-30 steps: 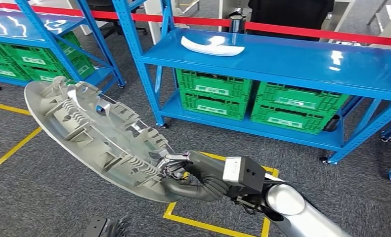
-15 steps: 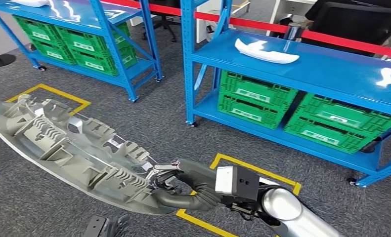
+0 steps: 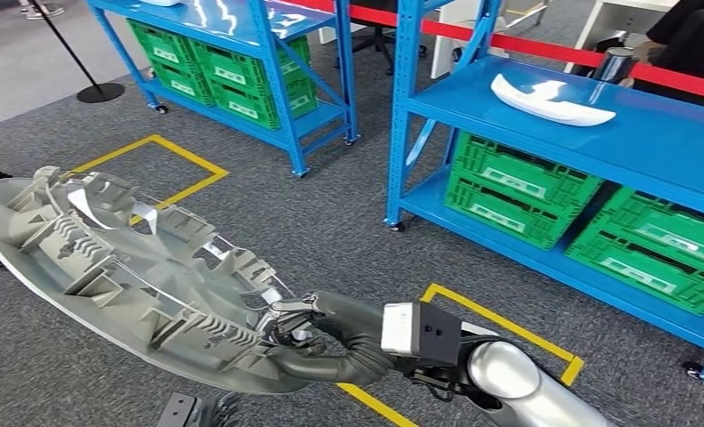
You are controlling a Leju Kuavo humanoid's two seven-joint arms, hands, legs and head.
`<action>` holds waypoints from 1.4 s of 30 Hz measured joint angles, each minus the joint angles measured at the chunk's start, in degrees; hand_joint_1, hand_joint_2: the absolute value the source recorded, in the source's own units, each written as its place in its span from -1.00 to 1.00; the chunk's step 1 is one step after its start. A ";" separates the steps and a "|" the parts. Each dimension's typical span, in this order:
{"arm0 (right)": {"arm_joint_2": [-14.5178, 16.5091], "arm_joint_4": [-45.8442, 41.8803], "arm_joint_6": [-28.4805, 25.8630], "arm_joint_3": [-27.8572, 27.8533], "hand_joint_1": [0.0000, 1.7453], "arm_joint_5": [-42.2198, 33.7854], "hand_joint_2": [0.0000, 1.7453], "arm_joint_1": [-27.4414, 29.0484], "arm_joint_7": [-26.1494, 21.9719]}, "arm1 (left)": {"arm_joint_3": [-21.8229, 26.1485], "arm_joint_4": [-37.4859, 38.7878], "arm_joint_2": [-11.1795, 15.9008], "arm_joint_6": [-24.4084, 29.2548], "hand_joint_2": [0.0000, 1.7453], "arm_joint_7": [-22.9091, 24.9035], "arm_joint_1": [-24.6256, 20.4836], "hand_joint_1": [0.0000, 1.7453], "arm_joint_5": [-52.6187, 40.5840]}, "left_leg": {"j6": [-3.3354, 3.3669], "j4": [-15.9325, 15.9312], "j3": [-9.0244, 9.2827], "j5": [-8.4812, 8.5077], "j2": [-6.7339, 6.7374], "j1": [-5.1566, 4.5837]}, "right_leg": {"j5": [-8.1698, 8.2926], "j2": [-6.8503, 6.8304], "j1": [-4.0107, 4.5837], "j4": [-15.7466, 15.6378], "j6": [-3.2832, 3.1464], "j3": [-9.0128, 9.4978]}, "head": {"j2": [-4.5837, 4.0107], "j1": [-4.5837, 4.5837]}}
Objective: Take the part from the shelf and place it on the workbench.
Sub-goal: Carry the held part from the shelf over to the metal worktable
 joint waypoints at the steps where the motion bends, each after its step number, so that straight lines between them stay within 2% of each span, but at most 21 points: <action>1: 0.01 0.00 0.05 0.02 1.00 0.00 1.00 0.00 0.02 | 0.00 0.01 -0.01 0.00 -1.00 -0.01 0.12 -1.00 0.07 | 0.08 -1.09 0.62 1.09 0.15 0.00 | -0.08 -0.74 0.06 0.00 -0.01 0.10 | 0.00 0.00; 5: 0.12 0.00 0.26 0.08 1.00 -0.04 1.00 -0.18 0.01 | 0.01 -0.01 0.05 0.00 -1.00 -0.04 0.02 -1.00 0.28 | 1.40 -14.93 7.96 6.40 3.87 -0.86 | -0.64 -3.24 0.46 0.03 0.61 0.74 | -0.01 0.01; 6: 0.16 0.00 0.29 0.12 1.00 -0.06 1.00 -0.23 0.00 | 0.01 -0.01 0.07 0.00 -1.00 -0.06 -0.04 -1.00 0.30 | 1.77 -16.06 8.41 6.44 4.28 -1.15 | -0.74 -3.77 0.55 -0.01 0.88 0.82 | -0.01 0.02; 8: 0.25 -0.01 0.33 0.22 1.00 -0.11 1.00 -0.35 0.02 | 0.02 0.03 0.10 0.00 -1.00 -0.09 0.07 -1.00 0.34 | 2.41 -16.32 8.28 6.65 2.96 -1.24 | -0.85 -4.74 0.60 -0.21 1.48 1.04 | -0.01 0.03; 10: 0.32 -0.01 0.34 0.34 1.00 -0.16 1.00 -0.58 0.11 | 0.02 0.05 0.13 0.00 -1.00 -0.11 0.21 -1.00 0.42 | 3.09 -16.86 8.47 7.07 1.65 -0.91 | -1.87 -2.78 0.46 1.05 2.10 0.68 | -0.01 0.05; 12: 0.30 0.01 0.36 0.43 1.00 -0.22 1.00 -0.71 0.17 | 0.02 0.03 0.08 0.00 -1.00 -0.13 0.05 -1.00 0.46 | 3.61 -17.18 8.57 7.36 0.33 -0.63 | -4.86 0.85 0.30 6.62 2.48 -1.95 | -0.01 0.13; 14: 0.25 0.03 0.35 0.48 1.00 -0.25 1.00 -0.69 0.18 | 0.02 0.02 0.02 0.00 -1.00 -0.13 -0.11 -1.00 0.46 | 3.79 -17.15 8.51 7.38 -1.10 -0.60 | -7.56 2.16 0.28 13.78 2.65 -5.73 | -0.01 0.21; 15: 0.23 0.04 0.34 0.50 1.00 -0.26 1.00 -0.69 0.21 | 0.02 0.02 -0.01 0.00 -1.00 -0.13 -0.10 -1.00 0.46 | 3.79 -17.08 8.50 7.37 -1.90 -0.58 | -7.52 2.26 0.24 15.42 2.72 -6.79 | 0.00 0.22; 17: 0.19 0.07 0.34 0.51 1.00 -0.34 1.00 -0.78 0.33 | 0.02 0.03 -0.02 0.00 -1.00 -0.06 -0.06 -1.00 0.50 | 3.62 -16.78 8.49 7.33 -3.62 -0.42 | -4.29 2.58 -0.02 12.18 2.87 -5.70 | 0.01 0.23; 19: 0.16 0.12 0.37 0.53 1.00 -0.60 1.00 -1.02 0.46 | 0.02 0.01 -0.06 0.00 -1.00 0.03 -0.15 -1.00 0.62 | 3.09 -16.13 8.19 7.13 -5.22 -0.30 | -0.69 4.69 -0.47 4.68 3.06 -2.36 | 0.00 0.23; 21: 0.11 0.31 0.48 0.59 1.00 -1.03 1.00 -1.31 0.52 | 0.02 -0.02 -0.06 0.00 -1.00 0.20 -0.24 -1.00 0.73 | 2.26 -15.69 7.64 7.10 -6.53 -0.23 | 0.27 6.26 -0.62 1.03 2.81 -0.83 | -0.01 0.21; 23: 0.06 0.70 0.55 0.74 1.00 -1.41 1.00 -1.79 0.58 | 0.02 -0.01 -0.04 0.00 -1.00 0.44 -0.17 -1.00 0.78 | 1.40 -15.87 7.24 7.33 -7.60 0.01 | 0.26 5.47 -0.38 0.85 1.98 -0.84 | 0.00 0.19; 24: 0.05 0.93 0.56 0.81 1.00 -1.56 1.00 -2.10 0.61 | 0.02 0.00 -0.03 0.00 -1.00 0.52 -0.09 -1.00 0.80 | 1.10 -15.77 7.12 7.31 -7.27 0.09 | 0.37 4.85 -0.32 0.71 1.55 -0.73 | 0.00 0.20; 26: 0.04 1.35 0.57 0.93 1.00 -1.91 1.00 -2.61 0.57 | 0.02 0.01 -0.02 0.00 -1.00 0.64 -0.12 -1.00 0.91 | 0.64 -13.16 5.86 5.71 -4.33 0.02 | 0.54 3.47 -0.33 0.36 0.77 -0.51 | 0.00 0.00; 28: 0.04 1.74 0.60 1.06 1.00 -2.30 1.00 -2.88 0.50 | 0.02 -0.01 -0.05 0.00 -1.00 0.68 -0.27 -1.00 1.15 | 0.29 -6.36 2.64 2.15 -0.98 -0.02 | 0.46 1.91 -0.12 0.26 0.32 -0.44 | -0.01 -0.19; 30: 0.04 2.20 0.59 1.21 1.00 -2.55 1.00 -3.06 0.54 | 0.02 0.00 -0.12 0.01 -1.00 0.68 -0.21 -1.00 1.40 | 0.06 -0.47 -0.17 -0.02 -0.19 0.11 | 0.34 0.27 0.06 0.27 0.18 -0.43 | -0.01 -0.20; 31: 0.04 2.44 0.58 1.30 1.00 -2.62 1.00 -3.13 0.59 | 0.02 0.01 -0.14 0.03 -1.00 0.68 -0.11 -1.00 1.48 | 0.05 -0.21 -0.21 0.40 -0.07 0.13 | 0.27 -0.51 0.11 0.27 0.18 -0.39 | -0.01 -0.20; 34: 0.04 2.91 0.58 1.48 1.00 -2.72 1.00 -3.37 0.68 | 0.02 0.03 -0.14 0.09 -1.00 0.68 -0.06 -1.00 1.54 | 0.54 -10.10 5.28 5.14 2.17 -0.14 | -0.14 -2.66 0.30 0.29 0.53 0.04 | -0.01 -0.20; 36: 0.04 3.03 0.58 1.59 1.00 -2.78 1.00 -3.51 0.67 | 0.02 0.02 -0.13 0.11 -1.00 0.68 -0.17 -1.00 1.55 | 1.26 -15.03 7.86 6.46 3.81 -0.59 | -0.44 -3.75 0.52 0.30 1.09 0.34 | -0.01 -0.16; 39: 0.04 3.19 0.60 1.86 1.00 -2.91 1.00 -3.65 0.64 | 0.02 0.09 -0.05 0.13 -1.00 0.70 0.03 -1.00 1.54 | 2.28 -15.87 7.93 6.64 2.41 -0.78 | -0.71 -4.79 0.46 0.14 2.12 0.70 | 0.00 -0.13; 42: -0.01 3.37 0.60 2.02 1.00 -2.96 1.00 -3.64 0.69 | 0.02 0.09 0.02 0.15 -1.00 0.88 -0.09 -1.00 1.45 | 3.34 -16.44 8.25 7.06 0.44 -0.35 | -3.47 -0.28 0.04 4.77 2.94 -1.31 | 0.01 -0.01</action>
